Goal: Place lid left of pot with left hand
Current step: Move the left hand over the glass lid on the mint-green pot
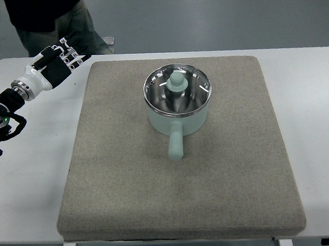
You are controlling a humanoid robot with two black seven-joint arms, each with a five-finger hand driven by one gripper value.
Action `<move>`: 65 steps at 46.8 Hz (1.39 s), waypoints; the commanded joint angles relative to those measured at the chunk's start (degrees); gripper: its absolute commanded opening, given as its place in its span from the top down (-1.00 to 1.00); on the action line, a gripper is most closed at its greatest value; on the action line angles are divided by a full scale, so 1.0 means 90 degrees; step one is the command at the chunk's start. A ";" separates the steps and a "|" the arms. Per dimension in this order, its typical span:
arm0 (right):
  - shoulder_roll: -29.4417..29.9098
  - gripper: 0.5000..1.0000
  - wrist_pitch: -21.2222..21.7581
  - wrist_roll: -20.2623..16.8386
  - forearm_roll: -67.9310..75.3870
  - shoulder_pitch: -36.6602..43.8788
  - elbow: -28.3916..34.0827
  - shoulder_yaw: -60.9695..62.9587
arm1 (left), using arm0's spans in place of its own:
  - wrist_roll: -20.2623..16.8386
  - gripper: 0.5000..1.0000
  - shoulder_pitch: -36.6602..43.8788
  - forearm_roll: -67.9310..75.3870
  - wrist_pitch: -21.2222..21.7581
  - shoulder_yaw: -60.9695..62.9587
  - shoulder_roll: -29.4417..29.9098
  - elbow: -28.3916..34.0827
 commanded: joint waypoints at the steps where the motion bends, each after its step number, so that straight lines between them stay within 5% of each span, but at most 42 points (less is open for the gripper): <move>1: 0.0000 -0.69 0.0000 0.0000 0.0000 0.0000 0.0000 0.0000 | 0.0000 -0.99 0.0000 0.0018 0.0009 0.0004 0.0000 -0.0009; 16: 0.0000 -0.69 0.0000 0.0000 0.0000 0.0000 0.0000 0.0000 | -0.0010 -0.99 -0.0088 0.0066 0.0107 0.0043 0.0000 -0.0029; 28: 0.0000 -0.69 0.0000 0.0000 0.0000 0.0000 0.0000 0.0000 | -0.0039 -0.99 -0.0215 0.0358 -0.0264 0.0073 0.0049 -0.0009; 42: 0.0000 -0.69 0.0000 0.0000 0.0000 0.0000 0.0000 0.0000 | -0.1123 -0.98 -0.0850 0.3366 -0.0284 0.0063 0.0440 -0.0224; 65: 0.0000 -0.69 0.0000 0.0000 0.0000 0.0000 0.0000 0.0000 | -0.1240 -0.96 -0.2324 0.6891 -0.0245 0.0970 0.0576 -0.1893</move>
